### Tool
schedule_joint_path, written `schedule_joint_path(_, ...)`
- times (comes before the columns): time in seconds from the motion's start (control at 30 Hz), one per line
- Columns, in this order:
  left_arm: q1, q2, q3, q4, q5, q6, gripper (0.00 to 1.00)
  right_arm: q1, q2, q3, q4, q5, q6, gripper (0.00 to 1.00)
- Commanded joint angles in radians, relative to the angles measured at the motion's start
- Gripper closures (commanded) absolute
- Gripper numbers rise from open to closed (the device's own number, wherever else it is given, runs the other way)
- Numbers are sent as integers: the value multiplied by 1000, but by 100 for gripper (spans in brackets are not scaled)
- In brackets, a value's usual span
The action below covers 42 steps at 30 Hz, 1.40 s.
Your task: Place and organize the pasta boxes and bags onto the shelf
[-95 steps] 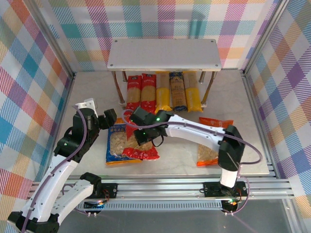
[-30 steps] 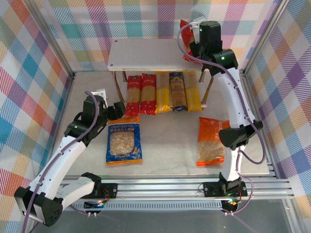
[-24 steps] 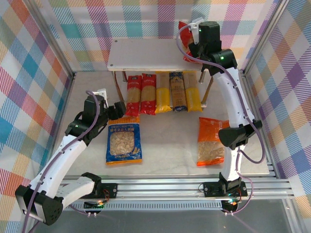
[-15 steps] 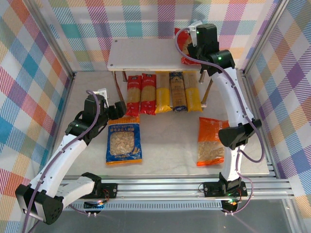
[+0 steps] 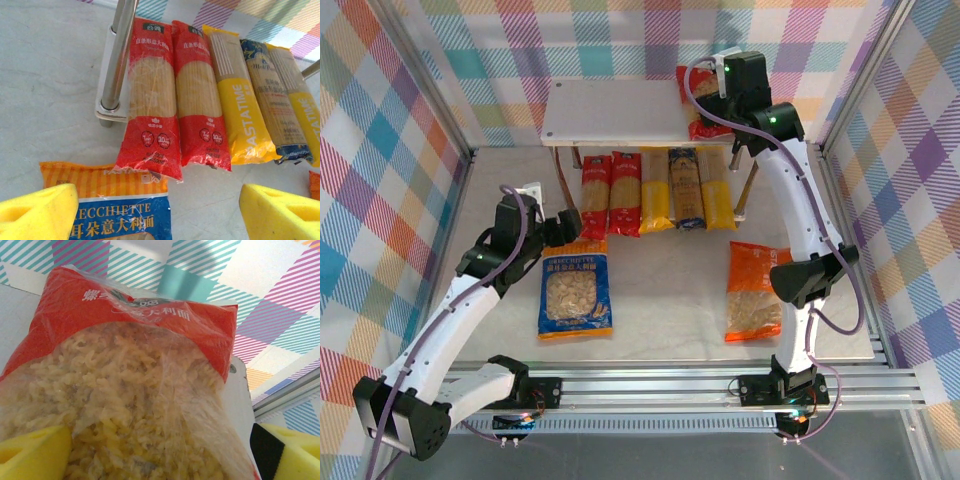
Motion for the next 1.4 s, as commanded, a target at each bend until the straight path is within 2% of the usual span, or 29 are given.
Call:
schedule_joint_path(0.0,7,8,4,2,16,19,16,-20,-31,-40,-86,-62,45,7)
schedule_joint_path(0.17,7,14,4,-7,18,27,15,-49,-40,-47,-158,-166,139,6)
schedule_joint_path(0.47,7,15,-9,-14,3,32,15,-72,-94,-59,-208,-265,250,5)
schedule_joint_path(0.57,7,18,-18,-9,-3,32,15,-75,-125,-85,-162,-305,294,2)
schedule_joint_path(0.83,7,17,-35,-5,-8,28,15,-77,-174,-119,1,-367,457,1)
schedule_joint_path(1.0,7,10,-42,-20,-13,28,15,-77,-201,-168,90,-278,429,1)
schedule_joint_path(1.17,7,-4,-99,-42,-44,12,15,-78,-344,-249,190,-219,350,1)
schedule_joint_path(1.27,-10,-29,-155,-34,-47,-15,17,-76,-473,-346,240,-234,311,1)
schedule_joint_path(1.37,-52,-51,-188,-62,-93,-38,18,-62,-562,-426,179,-302,310,0)
